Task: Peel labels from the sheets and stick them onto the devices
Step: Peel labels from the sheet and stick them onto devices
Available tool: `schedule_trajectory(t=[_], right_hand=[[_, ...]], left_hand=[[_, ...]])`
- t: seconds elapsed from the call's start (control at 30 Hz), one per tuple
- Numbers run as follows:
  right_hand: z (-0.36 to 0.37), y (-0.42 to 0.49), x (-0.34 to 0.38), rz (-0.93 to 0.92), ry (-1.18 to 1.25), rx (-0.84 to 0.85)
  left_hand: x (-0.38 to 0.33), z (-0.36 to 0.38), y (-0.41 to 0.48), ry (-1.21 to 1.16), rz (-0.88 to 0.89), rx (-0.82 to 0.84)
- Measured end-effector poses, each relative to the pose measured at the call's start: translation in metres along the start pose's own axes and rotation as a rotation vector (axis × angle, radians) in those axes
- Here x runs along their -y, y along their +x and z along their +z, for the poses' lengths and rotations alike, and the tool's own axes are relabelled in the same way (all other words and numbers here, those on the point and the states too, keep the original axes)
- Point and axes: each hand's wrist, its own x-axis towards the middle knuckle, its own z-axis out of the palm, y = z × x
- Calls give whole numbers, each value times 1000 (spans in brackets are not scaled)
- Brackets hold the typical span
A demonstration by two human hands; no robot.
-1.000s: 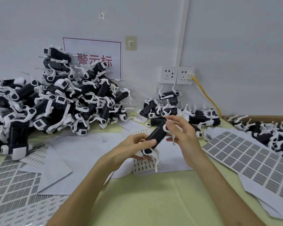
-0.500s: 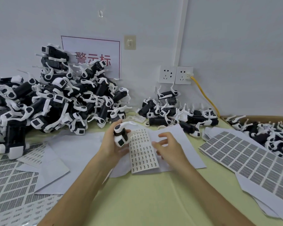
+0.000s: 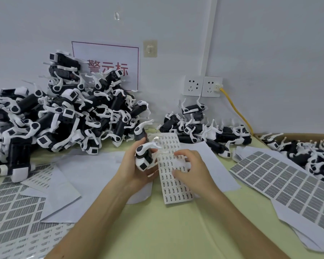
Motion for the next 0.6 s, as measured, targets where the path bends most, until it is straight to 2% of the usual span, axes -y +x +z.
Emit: schedule_trajectory(t=[0.13, 0.27, 0.4, 0.6], right_hand=[[-2, -3, 3, -145, -145, -68], [0, -6, 6, -304, -69, -67], [2, -5, 7, -315, -23, -114], [-1, -5, 10, -299, 25, -163]], left_hand=[[2, 3, -1, 41, 9, 78], [4, 6, -4, 41, 37, 119], [4, 7, -5, 54, 55, 88], [3, 8, -7, 60, 62, 131]])
